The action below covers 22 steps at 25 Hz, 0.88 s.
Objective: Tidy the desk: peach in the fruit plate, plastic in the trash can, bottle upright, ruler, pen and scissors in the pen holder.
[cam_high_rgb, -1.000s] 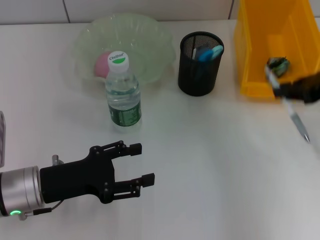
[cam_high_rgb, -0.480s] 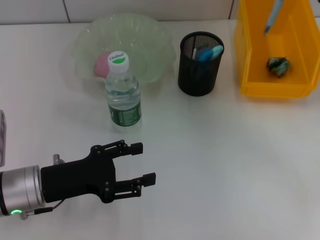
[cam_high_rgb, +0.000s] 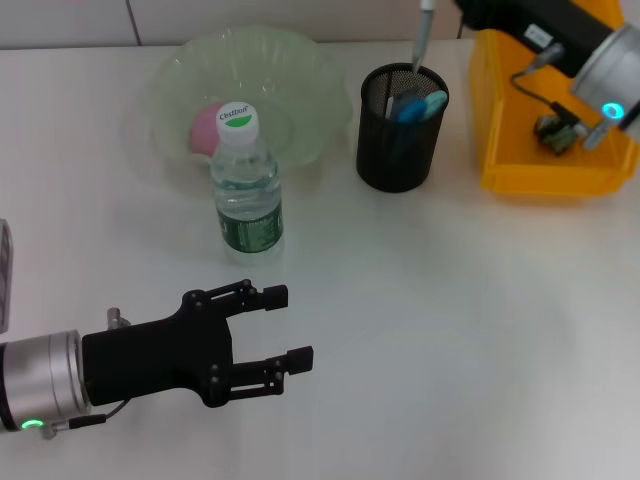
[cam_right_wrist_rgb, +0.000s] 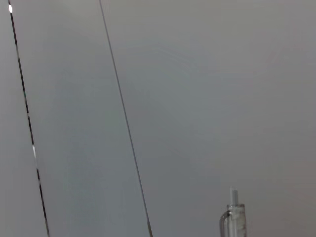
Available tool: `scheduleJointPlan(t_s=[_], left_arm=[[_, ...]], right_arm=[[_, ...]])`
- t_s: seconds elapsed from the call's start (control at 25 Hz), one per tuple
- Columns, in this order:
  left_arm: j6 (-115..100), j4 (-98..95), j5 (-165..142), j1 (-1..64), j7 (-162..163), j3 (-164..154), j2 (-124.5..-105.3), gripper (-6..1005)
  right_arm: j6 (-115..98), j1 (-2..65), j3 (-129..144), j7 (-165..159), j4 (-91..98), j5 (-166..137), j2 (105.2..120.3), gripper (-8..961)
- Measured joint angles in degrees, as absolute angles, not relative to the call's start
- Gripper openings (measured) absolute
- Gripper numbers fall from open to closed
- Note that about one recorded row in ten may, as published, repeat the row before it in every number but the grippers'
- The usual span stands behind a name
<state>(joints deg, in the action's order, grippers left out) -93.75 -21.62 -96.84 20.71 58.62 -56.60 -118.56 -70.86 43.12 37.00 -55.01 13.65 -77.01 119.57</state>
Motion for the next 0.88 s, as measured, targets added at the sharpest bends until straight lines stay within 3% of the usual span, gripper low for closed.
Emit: scheduleJointPlan(t_s=[0.28, 0.64, 0.8, 0.88], left_arm=[[-94.12, -21.62, -96.33, 20.65, 58.29, -56.6, -118.56, 793], [-94.21, -21.62, -96.22, 20.43, 58.18, -56.6, -118.56, 793], [-94.51, -21.62, -95.78, 20.08, 58.18, -56.6, -118.51, 793], [-94.65, -21.65, -95.49, 19.91, 58.21, -56.6, -118.34, 793]], right_arm=[[-68.58, 43.1, 38.08, -53.13, 12.93, -76.75, 119.69, 180], [-70.23, 41.63, 38.05, -53.99, 13.47, -76.95, 119.49, 449], [-76.72, 37.53, 39.18, -59.93, 19.31, -79.83, 119.21, 554], [-83.09, 32.14, 43.35, -65.32, 27.82, -84.32, 119.19, 606]])
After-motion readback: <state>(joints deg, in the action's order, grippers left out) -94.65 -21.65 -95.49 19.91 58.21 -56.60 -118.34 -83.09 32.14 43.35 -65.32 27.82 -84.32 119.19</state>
